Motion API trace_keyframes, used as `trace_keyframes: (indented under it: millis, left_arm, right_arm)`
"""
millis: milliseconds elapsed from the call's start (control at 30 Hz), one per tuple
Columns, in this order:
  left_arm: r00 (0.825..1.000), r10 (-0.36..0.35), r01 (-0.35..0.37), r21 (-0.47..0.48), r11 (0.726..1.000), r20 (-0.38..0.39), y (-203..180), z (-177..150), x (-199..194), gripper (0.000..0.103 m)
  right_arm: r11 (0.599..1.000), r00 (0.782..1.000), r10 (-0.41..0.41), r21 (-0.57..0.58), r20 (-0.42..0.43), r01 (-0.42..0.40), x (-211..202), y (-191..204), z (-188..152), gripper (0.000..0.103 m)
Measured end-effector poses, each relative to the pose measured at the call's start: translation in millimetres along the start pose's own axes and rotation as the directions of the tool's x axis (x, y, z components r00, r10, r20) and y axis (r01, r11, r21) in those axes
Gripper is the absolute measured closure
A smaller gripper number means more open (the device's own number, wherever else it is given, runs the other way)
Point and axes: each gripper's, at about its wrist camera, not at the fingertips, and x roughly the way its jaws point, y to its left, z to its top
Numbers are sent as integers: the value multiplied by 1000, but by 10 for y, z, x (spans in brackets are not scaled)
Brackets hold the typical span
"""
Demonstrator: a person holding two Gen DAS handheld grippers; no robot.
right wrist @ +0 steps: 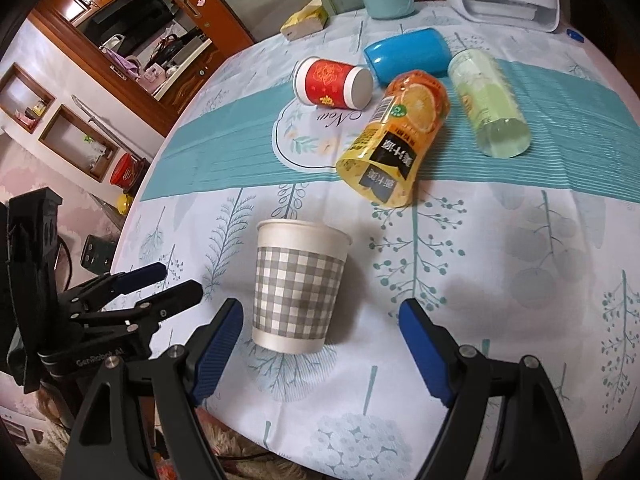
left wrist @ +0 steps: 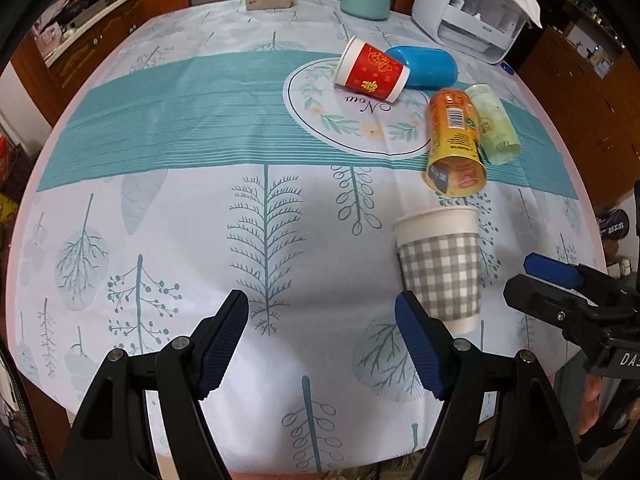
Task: Flip cup upright
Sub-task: 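Grasp the checkered cup with the right gripper while the left gripper releases it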
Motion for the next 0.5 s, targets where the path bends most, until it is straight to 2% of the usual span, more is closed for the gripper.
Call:
trace_keyframes:
  millis: [200, 333, 500]
  left_arm:
    - [1000, -18, 18, -17, 1000, -10, 31, 79, 115, 29]
    - [999, -26, 26, -24, 999, -21, 53, 112, 186, 29]
    - [999, -35, 33, -37, 999, -30, 100, 143, 255, 29]
  right_arm:
    - [996, 995, 74, 45, -70, -71, 179, -42, 138, 22]
    - [981, 973, 172, 114, -155, -156, 360, -98, 241, 22]
    - [961, 948, 236, 196, -215, -195, 540, -185, 329, 22]
